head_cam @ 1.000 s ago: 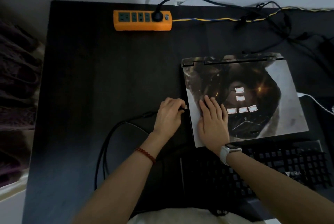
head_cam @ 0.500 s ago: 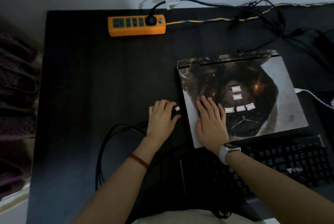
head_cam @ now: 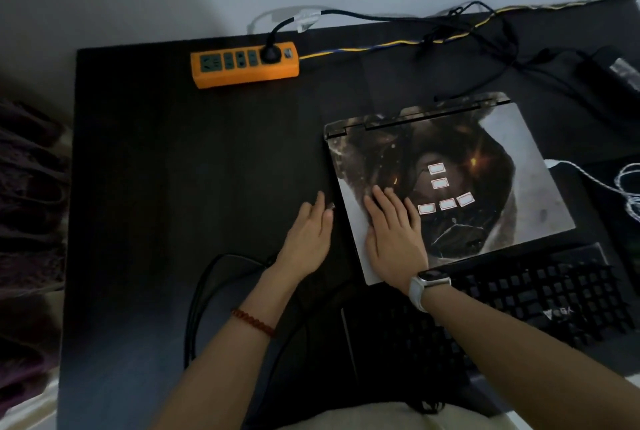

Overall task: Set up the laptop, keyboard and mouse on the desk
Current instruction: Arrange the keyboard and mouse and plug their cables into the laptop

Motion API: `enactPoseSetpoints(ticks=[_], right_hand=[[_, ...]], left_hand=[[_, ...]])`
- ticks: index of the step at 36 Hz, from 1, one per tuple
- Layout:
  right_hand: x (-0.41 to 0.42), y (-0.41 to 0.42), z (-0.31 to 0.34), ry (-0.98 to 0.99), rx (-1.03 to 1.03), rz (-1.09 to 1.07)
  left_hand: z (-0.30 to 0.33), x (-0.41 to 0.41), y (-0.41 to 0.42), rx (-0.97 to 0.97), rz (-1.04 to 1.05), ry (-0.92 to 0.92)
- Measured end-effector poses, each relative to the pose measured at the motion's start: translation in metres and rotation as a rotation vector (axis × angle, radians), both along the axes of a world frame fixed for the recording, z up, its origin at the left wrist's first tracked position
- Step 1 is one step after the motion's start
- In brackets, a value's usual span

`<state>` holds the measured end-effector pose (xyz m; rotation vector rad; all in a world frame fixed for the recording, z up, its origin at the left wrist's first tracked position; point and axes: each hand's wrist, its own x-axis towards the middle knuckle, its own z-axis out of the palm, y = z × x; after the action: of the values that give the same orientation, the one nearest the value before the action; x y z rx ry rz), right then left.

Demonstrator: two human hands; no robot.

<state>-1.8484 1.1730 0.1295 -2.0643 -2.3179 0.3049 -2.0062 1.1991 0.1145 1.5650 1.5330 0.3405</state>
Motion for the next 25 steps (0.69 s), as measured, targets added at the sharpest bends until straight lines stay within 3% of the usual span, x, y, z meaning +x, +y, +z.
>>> enactPoseSetpoints(ticks=[4,13,25], right_hand=[[0.0,0.0,0.001,0.001,0.004,-0.007],[-0.001,0.0,-0.002,0.005,0.027,-0.02],[-0.001,-0.001,-0.009,0.003,0.05,-0.04]], left_hand=[[-0.001,-0.006,0.001,0.093,-0.061,0.029],[-0.007,-0.001,-0.004,0.334,0.018,0.132],[-0.007,0.002,-0.006,0.417,0.059,0.067]])
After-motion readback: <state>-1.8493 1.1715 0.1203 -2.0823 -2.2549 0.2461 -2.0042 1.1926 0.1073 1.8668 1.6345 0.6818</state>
